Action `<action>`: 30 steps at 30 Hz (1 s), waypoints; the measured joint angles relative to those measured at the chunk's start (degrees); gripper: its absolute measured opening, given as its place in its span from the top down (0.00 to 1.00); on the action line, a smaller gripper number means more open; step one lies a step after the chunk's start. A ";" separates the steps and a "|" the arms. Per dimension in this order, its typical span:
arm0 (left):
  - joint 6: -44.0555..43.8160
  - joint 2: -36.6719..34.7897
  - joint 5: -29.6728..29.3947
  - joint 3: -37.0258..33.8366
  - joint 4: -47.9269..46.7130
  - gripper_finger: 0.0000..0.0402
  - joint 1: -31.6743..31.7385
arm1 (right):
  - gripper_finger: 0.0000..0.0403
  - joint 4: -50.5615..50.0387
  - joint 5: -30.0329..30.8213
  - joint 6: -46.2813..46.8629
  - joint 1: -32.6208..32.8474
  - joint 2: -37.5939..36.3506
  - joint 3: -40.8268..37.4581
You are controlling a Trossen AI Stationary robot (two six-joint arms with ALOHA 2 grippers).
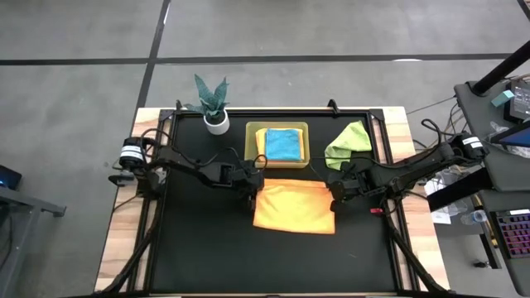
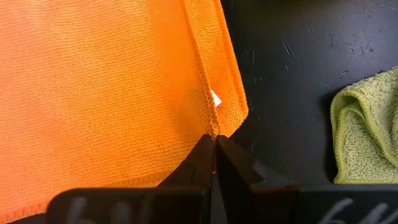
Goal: Fold microfiber towels
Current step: Fold the yellow towel on the table
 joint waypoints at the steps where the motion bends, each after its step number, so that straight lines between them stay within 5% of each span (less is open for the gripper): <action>1: -1.19 -0.30 0.03 -0.02 -0.24 0.98 0.00 | 0.98 0.02 0.00 0.00 0.00 0.00 0.00; 4: -2.47 -1.92 0.54 -0.08 -1.13 0.96 -0.02 | 0.98 0.02 0.00 0.00 0.00 0.00 0.00; 17: -1.05 -1.64 -2.30 -0.17 -1.31 0.55 0.87 | 0.98 0.19 -0.02 0.02 0.00 0.00 0.00; 23: -1.06 -0.49 -0.94 -0.17 -0.85 0.55 0.87 | 0.98 0.55 -0.02 0.01 0.00 0.00 -0.02; 30: -0.52 -0.79 -0.74 -0.17 -0.79 0.67 0.74 | 0.98 0.74 -0.02 0.02 0.00 0.00 -0.02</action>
